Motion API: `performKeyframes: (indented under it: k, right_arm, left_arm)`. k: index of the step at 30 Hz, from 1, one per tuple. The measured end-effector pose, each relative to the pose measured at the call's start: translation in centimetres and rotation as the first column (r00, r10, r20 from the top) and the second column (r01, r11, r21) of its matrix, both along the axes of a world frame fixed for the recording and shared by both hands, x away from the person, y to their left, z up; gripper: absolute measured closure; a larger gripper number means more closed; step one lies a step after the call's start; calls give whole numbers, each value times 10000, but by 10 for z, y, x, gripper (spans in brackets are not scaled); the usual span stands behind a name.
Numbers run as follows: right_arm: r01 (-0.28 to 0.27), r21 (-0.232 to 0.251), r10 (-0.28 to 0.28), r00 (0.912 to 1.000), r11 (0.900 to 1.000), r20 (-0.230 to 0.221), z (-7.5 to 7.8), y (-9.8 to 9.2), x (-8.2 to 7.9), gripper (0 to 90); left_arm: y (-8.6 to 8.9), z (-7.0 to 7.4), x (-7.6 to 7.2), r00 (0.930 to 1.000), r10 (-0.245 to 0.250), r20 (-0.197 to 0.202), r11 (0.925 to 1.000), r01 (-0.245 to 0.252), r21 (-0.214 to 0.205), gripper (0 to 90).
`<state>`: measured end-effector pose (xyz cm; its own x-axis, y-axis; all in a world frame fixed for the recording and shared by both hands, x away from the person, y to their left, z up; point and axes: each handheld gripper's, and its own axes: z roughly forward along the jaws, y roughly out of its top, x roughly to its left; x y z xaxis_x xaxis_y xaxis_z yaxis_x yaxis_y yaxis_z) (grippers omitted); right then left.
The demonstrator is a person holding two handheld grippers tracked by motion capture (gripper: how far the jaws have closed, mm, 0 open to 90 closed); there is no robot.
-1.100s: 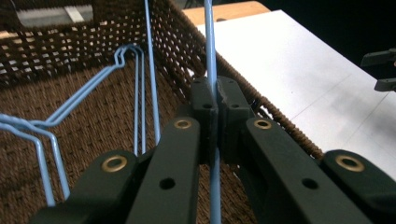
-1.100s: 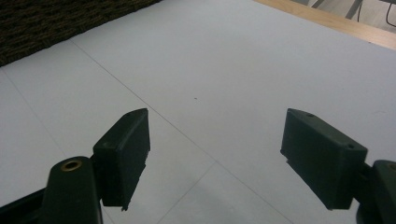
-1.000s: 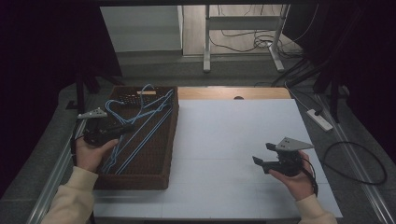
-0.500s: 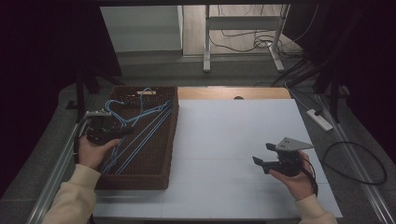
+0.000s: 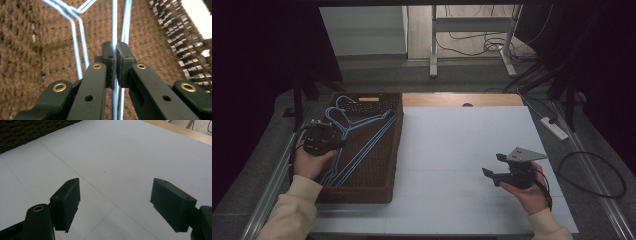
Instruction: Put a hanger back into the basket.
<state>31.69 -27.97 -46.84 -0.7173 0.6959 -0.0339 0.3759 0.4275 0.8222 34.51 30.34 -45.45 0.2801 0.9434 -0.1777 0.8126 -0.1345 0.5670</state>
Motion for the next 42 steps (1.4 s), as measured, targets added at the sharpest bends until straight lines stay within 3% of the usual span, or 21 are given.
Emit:
performKeyframes:
  k: [4,12,17,18,22,24,26,28,29,33,34,35,37,38,42]
  right_arm:
    - [3,-11,-3,10000,10000,-19,0,0,0,244]
    - [4,-5,-4,10000,10000,-54,-1,-1,1,243]
    - [48,65,-47,9999,10000,-122,-2,-2,2,243]
    - [61,79,-59,9999,10000,-154,-3,-3,2,243]
    - [79,119,-76,9998,9999,-200,-4,-4,3,243]
    - [59,156,-56,9998,9999,-214,-4,-4,4,243]
    - [49,157,-46,9998,9999,-204,-4,-5,4,243]
    - [55,181,-52,9998,9998,-181,-4,-6,5,243]
    - [48,217,-44,9998,9998,-190,-4,-6,5,243]
    - [19,194,-16,9998,9998,-176,-4,-6,5,243]
    - [19,160,-16,9999,9999,-158,-4,-6,4,243]
    - [18,158,-16,9999,9999,-132,-3,-6,4,243]
    - [15,189,-12,9999,9998,-113,-3,-6,3,243]
    - [15,189,-12,9999,9998,-113,-3,-6,3,243]
    - [19,134,-17,9999,9999,-116,-3,-4,1,243]
  left_arm:
    - [0,-3,3,9996,130,-232,9994,-122,315,858]
    - [-1,-4,5,9995,250,-218,9977,-236,634,813]
    - [-3,8,-4,9969,-183,770,9995,162,282,681]
    - [-5,14,-9,9921,-308,1218,9995,308,15,639]
    - [-8,23,-15,9846,-473,1680,9977,548,-402,541]
    - [-11,32,-23,9764,-563,2083,9949,723,-700,513]
    - [-12,35,-25,9738,-599,2192,9933,800,-838,490]
    - [-15,41,-32,9660,-576,2520,9911,857,-1019,477]
    - [-18,45,-37,9580,-543,2815,9896,892,-1128,475]
    - [-26,51,-48,9467,-927,3086,9820,1382,-1291,447]
    - [-26,51,-48,9467,-927,3086,9820,1382,-1291,440]
    - [-31,52,-54,9383,-1128,3269,9748,1682,-1462,432]
    - [-36,52,-61,9298,-1322,3436,9679,1958,-1576,424]
    - [-36,52,-61,9298,-1322,3436,9679,1958,-1576,417]
    - [-51,46,-77,9067,-1708,3857,9537,2505,-1664,411]
